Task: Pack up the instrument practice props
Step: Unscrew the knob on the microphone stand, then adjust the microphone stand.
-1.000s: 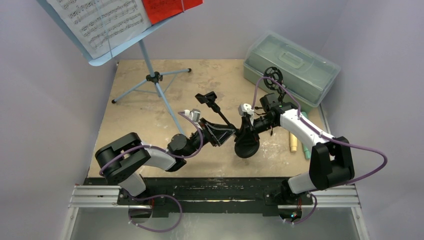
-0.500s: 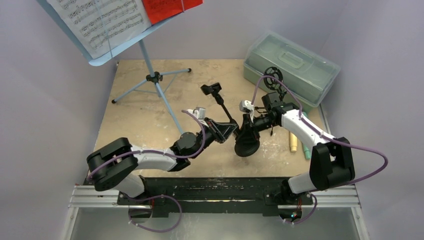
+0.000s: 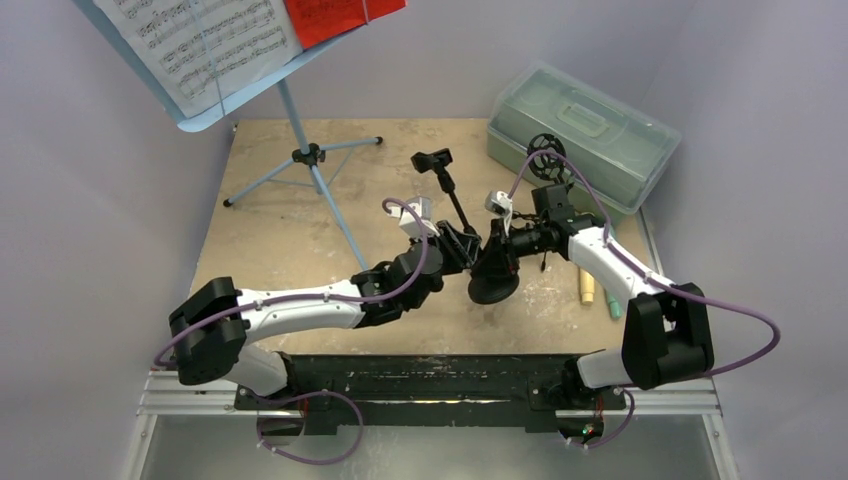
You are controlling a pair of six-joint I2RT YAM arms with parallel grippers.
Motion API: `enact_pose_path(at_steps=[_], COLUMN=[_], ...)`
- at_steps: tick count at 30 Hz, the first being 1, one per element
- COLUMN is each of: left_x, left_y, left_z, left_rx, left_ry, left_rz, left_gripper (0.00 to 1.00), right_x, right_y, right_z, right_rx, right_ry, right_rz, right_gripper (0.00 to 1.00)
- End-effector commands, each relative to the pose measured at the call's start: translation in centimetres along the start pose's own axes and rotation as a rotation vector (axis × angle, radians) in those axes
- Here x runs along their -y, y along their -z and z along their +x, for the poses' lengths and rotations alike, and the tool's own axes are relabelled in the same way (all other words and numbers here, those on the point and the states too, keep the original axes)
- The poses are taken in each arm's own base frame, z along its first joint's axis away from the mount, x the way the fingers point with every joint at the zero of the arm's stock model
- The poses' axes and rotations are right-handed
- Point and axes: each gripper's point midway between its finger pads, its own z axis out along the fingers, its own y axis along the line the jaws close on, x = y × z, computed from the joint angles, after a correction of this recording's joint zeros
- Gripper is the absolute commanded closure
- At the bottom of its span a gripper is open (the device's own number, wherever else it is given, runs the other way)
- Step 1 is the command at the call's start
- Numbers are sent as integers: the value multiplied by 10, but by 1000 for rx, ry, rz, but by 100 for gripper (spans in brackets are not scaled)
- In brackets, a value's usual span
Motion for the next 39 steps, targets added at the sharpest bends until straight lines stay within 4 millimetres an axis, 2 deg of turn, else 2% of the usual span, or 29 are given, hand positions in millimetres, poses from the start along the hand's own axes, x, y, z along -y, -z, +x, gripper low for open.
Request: enact_pose_path(at_steps=[1,2,4,6,8,9,11,13,15,17,20,22,25,28,33,37,38,39], left_x=[38,41,42,39,33,34,37,42,44,55,75,86,84,82,85,80,77,73], left_y=[34,42,62,79,92,98,104,100,90,84,77,73,62,41,12,8,9,9], left_z=[-5,-8,-15,-20,-30,-41,-71,-105,-145,-174,-201,-212,-227,-226,-189,-145,-142,-147], left_rx=[-51,-51,-54,-62,-59,-39,3,29,66,92,108,126,176,142,-6,-204,-216,-189], left_ry=[-54,-127,-229,-337,-422,-459,-509,-526,-498,-459,-421,-419,-436,-451,-459,-469,-464,-459], left_rz=[203,257,345,427,455,466,440,412,381,386,395,398,332,321,405,480,474,445], left_gripper=[48,35,17,7,4,5,4,5,11,21,44,64,72,78,87,93,93,93], right_x=[-10,-12,-15,-16,-17,-17,-17,-17,-15,-15,-14,-14,-14,-15,-18,-19,-19,-19], right_y=[12,13,13,13,14,14,14,13,14,13,14,14,14,13,14,14,14,14], right_z=[-36,-36,-34,-34,-33,-33,-31,-31,-30,-28,-27,-27,-26,-26,-25,-25,-25,-25], right_rx=[114,112,108,107,103,100,98,95,90,84,80,78,79,77,75,76,76,77], right_ry=[159,169,182,194,199,202,207,211,213,215,222,225,222,224,234,239,238,238], right_rz=[-46,-54,-68,-76,-81,-83,-84,-84,-78,-73,-62,-59,-63,-68,-75,-81,-82,-83], right_gripper=[100,100,100,100,100,100,100,100,100,100,100,100,100,100,100,100,100,100])
